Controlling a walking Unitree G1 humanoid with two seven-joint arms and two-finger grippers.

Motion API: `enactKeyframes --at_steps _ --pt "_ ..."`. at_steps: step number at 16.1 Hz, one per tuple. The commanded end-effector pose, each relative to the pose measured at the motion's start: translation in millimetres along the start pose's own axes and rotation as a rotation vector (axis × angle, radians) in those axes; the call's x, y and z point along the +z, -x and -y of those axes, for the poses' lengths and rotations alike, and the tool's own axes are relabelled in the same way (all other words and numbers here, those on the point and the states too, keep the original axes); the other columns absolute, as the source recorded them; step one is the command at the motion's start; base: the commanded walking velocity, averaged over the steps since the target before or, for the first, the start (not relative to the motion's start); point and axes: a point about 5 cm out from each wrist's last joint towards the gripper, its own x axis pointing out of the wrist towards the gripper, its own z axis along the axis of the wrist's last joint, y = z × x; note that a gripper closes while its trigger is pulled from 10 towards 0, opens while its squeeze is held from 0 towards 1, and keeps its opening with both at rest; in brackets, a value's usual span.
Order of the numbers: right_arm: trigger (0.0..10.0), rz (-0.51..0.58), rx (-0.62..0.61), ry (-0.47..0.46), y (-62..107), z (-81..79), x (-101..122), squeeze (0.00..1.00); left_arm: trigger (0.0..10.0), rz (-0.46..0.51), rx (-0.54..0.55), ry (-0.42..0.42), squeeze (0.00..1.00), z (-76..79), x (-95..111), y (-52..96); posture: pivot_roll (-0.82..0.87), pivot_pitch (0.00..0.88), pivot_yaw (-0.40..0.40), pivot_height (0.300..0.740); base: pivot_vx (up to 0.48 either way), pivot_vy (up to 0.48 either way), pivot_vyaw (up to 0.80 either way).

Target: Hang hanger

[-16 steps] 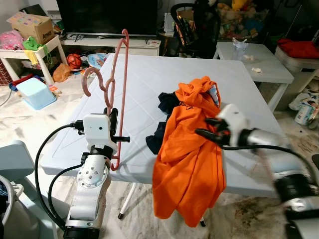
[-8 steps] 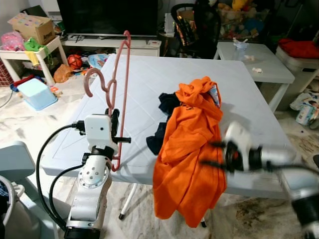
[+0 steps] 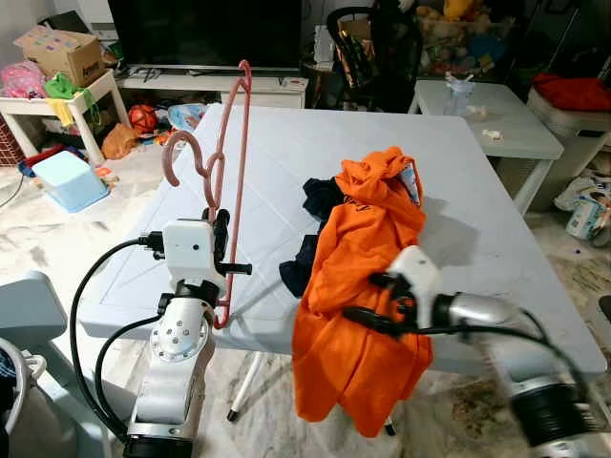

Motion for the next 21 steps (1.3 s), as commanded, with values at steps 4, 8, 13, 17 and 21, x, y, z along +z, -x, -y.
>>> enactKeyframes --at_steps 4,8,13,17,21 --pt "0.0 -0.106 -0.031 0.076 -8.8 -11.0 -15 0.00 10.0 -0.149 0.001 0.000 0.00 -0.1 -28 10.3 0.00 0.000 -0.037 0.740 0.000 0.000 0.00" --pt "0.0 -0.171 -0.113 0.097 -9.7 -2.0 -23 0.00 10.0 -0.151 0.005 0.002 0.00 0.3 -29 11.0 0.00 0.000 -0.042 0.740 0.000 0.000 0.00" --pt "0.0 -0.125 -0.343 0.009 -9.2 23.6 -17 0.00 10.0 -0.153 0.008 0.003 0.00 0.6 -30 12.0 0.00 0.000 -0.047 0.740 0.000 0.000 0.00" --pt "0.0 -0.064 -0.490 -0.176 -9.6 38.1 -18 0.00 10.0 -0.154 0.011 0.000 0.00 -0.2 -30 12.2 0.00 0.000 -0.051 0.740 0.000 0.000 0.00" --pt "0.0 0.051 -0.589 -0.342 -24.2 53.9 11 0.00 10.0 -0.154 0.010 0.001 0.00 1.9 -31 9.8 0.00 0.000 -0.057 0.740 0.000 0.000 0.00"
